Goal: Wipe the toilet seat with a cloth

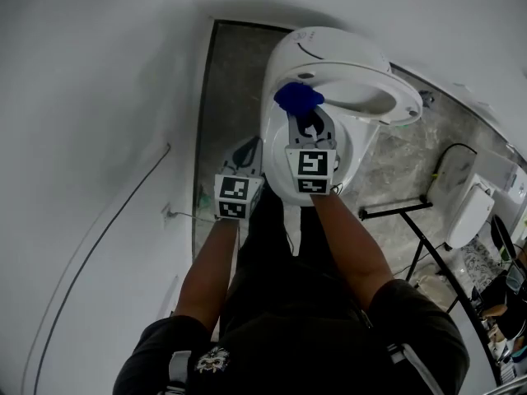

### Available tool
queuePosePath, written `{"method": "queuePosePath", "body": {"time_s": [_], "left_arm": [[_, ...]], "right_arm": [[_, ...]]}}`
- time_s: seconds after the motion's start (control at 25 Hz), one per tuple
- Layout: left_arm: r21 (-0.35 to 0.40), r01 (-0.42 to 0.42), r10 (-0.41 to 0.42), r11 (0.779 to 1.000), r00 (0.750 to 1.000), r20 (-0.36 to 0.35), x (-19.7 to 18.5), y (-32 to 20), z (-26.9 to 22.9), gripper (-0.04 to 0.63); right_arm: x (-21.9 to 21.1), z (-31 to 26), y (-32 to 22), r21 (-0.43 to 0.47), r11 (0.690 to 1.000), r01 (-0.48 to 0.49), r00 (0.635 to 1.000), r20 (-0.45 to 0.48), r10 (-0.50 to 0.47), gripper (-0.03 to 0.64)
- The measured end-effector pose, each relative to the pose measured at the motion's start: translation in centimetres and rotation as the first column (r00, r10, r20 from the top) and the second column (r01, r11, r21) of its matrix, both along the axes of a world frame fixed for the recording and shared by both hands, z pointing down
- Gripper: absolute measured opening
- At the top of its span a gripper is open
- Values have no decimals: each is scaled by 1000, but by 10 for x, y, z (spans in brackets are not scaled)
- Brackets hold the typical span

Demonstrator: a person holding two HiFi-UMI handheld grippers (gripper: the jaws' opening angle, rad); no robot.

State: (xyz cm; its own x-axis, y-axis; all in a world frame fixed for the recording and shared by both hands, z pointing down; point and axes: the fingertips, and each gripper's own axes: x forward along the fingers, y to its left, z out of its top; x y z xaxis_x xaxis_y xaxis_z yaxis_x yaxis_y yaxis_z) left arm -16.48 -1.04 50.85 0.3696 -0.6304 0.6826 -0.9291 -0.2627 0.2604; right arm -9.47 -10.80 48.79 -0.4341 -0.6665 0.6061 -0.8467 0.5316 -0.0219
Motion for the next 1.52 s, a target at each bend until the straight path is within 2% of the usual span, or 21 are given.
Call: {"method": "queuePosePath", "body": {"time_s": [0.12,0.4,0.52,0.6,0.64,0.72,0.8,0.88,1.0,1.16,1.24,1.36,1.52], "left_arm": [[37,-14,15,999,1000,-21,11,-7,-14,9],[136,-48,44,990,999,32,23,-35,-54,9],[237,-72,72,969,997,8,34,-60,-89,11],[291,-120,112,949,993,43,42,-80,-107,24],[304,-159,142,939,987,78,47,-89,-111,66],[304,-260,213,916,960,181,59,-103,-112,124],[286,-367,278,885,911,305,68,-115,-108,137],[277,-447,322,850,859,399,73,-128,-107,137],[254,-519,355,816,798,487,81,-143,-108,137],[193,-596,394,779,706,589,96,-153,-100,137],[171,-600,395,782,689,608,97,-156,-94,141],[145,-590,398,794,684,611,96,-161,-91,141],[120,-598,405,792,663,630,100,-165,-89,143]], "right_arm": [[10,-36,-5,42,999,-26,999,40,24,81],[40,-92,-18,108,989,-97,992,96,87,81],[56,-113,-16,127,986,-105,989,118,90,81],[68,-127,-8,146,985,-91,991,115,74,81],[75,-131,-2,150,985,-81,992,111,65,81],[89,-136,13,147,987,-65,994,102,50,81],[98,-136,28,135,989,-61,994,97,48,81],[103,-134,38,118,990,-76,992,105,64,81],[106,-136,56,85,993,-87,988,137,75,81],[103,-146,86,78,997,-11,988,154,-1,81],[105,-153,96,86,996,12,986,162,-26,81],[114,-156,105,91,996,21,985,169,-36,81],[127,-158,108,87,996,28,985,168,-43,81]]}}
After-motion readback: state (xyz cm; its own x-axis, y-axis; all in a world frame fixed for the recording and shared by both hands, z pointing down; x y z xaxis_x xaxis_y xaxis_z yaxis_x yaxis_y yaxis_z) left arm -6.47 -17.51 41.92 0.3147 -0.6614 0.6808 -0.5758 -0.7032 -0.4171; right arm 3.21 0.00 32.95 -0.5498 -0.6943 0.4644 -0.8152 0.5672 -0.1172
